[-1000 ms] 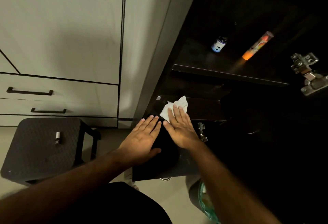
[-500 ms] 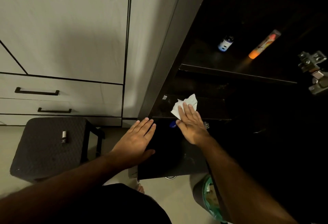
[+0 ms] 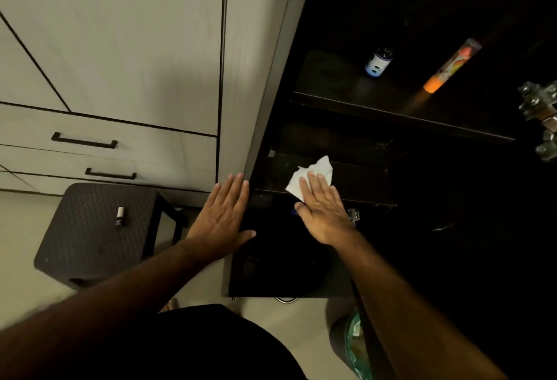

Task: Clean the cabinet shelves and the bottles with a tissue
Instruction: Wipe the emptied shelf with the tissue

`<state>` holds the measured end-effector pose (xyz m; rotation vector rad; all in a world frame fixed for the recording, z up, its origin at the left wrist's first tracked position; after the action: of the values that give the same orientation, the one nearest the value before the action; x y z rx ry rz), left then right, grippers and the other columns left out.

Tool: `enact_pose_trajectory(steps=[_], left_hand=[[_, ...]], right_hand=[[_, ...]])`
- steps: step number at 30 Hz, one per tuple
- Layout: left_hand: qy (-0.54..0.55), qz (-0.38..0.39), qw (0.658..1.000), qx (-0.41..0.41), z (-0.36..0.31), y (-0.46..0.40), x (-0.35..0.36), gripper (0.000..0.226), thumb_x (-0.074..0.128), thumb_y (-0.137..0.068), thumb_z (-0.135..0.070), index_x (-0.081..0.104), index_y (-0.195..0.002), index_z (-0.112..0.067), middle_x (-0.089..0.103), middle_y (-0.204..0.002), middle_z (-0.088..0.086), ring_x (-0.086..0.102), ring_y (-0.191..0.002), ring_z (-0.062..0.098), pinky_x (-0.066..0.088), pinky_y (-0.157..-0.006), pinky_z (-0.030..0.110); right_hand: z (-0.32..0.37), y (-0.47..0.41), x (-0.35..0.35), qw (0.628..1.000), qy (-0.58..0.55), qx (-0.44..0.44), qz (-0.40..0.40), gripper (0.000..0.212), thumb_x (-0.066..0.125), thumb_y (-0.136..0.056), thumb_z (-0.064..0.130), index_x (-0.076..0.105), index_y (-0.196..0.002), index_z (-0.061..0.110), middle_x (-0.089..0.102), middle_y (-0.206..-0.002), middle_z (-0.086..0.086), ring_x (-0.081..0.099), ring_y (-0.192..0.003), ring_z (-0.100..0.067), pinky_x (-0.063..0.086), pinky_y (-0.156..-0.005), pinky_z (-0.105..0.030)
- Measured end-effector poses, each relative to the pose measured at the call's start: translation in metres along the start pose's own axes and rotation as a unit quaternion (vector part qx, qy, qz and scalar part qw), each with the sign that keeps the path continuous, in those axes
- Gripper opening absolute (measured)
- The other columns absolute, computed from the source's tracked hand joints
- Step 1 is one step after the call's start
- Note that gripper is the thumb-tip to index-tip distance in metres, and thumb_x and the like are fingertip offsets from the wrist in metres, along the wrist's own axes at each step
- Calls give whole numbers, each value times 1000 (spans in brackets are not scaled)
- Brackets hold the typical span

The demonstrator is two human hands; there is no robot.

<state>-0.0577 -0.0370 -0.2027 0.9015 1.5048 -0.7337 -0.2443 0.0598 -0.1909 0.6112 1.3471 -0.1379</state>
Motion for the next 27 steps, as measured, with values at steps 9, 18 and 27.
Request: enact_pose_trajectory(steps=[9, 18, 27], left_hand=[[-37, 8, 999, -30, 6, 2, -2, 111, 47, -85, -70, -28, -145, -14, -23, -156, 19, -20, -145, 33, -1, -121, 47], [-42, 25, 999, -24, 13, -1, -6, 109, 52, -87, -63, -26, -148, -19, -23, -157, 20, -20, -145, 35, 1, -120, 48], [-43, 42, 998, 17, 21, -8, -10, 102, 48, -91, -58, -30, -143, -18, -25, -156, 19, -22, -144, 34, -4, -120, 48]], right_hand=[[53, -33, -9, 999, -16, -30, -13, 69, 25, -100, 50, -3, -155, 21, -20, -161, -7, -23, -147, -25, -10, -120, -42], [24, -28, -9, 1000, -21, 12, 2, 66, 22, -100, 43, -6, -155, 20, -19, -162, -3, -21, -147, -19, -8, -121, -42], [85, -34, -11, 999, -11, -28, 17, 67, 30, -98, 35, -2, -155, 21, -22, -161, -4, -24, -146, -20, -9, -121, -44]])
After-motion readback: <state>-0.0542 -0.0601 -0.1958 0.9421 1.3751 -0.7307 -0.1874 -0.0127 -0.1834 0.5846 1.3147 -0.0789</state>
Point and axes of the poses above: each hand's wrist, its own y-axis away from the middle knuckle, its own x-axis out of the palm, z = x × y, the point moved 7 cm from there along -y, towards the middle knuckle
